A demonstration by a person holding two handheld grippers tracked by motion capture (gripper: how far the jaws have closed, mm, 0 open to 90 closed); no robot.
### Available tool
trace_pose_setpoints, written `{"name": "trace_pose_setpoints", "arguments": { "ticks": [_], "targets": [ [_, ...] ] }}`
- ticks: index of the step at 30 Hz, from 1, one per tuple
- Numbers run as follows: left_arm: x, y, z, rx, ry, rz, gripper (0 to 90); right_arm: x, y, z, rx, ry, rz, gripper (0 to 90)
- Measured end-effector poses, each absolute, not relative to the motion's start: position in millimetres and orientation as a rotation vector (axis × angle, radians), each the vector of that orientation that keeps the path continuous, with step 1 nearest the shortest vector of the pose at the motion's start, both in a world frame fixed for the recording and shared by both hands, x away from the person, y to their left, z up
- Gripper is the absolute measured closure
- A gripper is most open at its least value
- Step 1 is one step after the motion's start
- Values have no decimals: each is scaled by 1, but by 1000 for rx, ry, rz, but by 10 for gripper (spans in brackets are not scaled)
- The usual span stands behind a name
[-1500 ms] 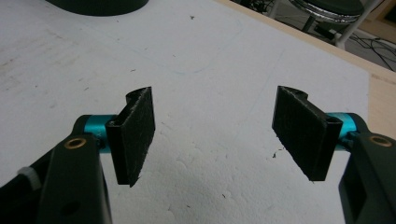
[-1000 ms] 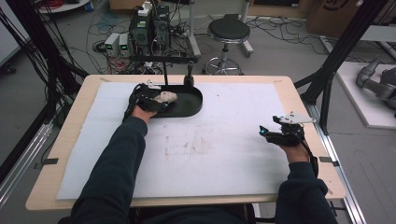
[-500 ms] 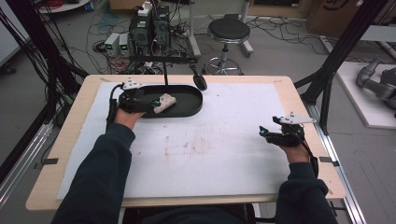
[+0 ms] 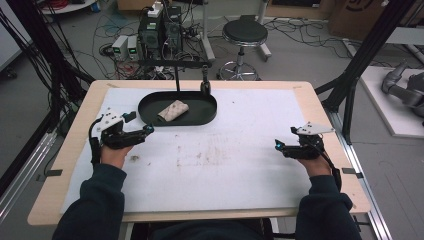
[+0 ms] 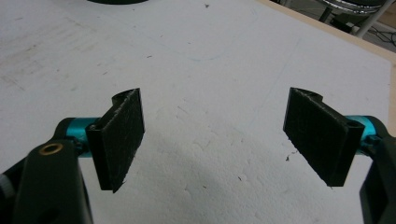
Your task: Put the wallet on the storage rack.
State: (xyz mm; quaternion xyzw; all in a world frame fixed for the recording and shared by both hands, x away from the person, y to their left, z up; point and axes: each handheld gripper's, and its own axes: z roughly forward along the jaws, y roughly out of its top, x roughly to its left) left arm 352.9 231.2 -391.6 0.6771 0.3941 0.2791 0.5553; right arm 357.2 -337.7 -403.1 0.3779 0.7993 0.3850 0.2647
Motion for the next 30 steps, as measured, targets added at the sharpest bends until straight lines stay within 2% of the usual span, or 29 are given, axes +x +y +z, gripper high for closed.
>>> {"name": "trace_pose_setpoints", "arguments": {
  "ticks": [12,30],
  "targets": [
    [330,244,-406,1579,989,669,211,348,-335,-400,999,2144,1027,210],
    [328,245,-411,1591,995,663,211,348,-334,-401,1027,2127,1026,210]
  ]
}}
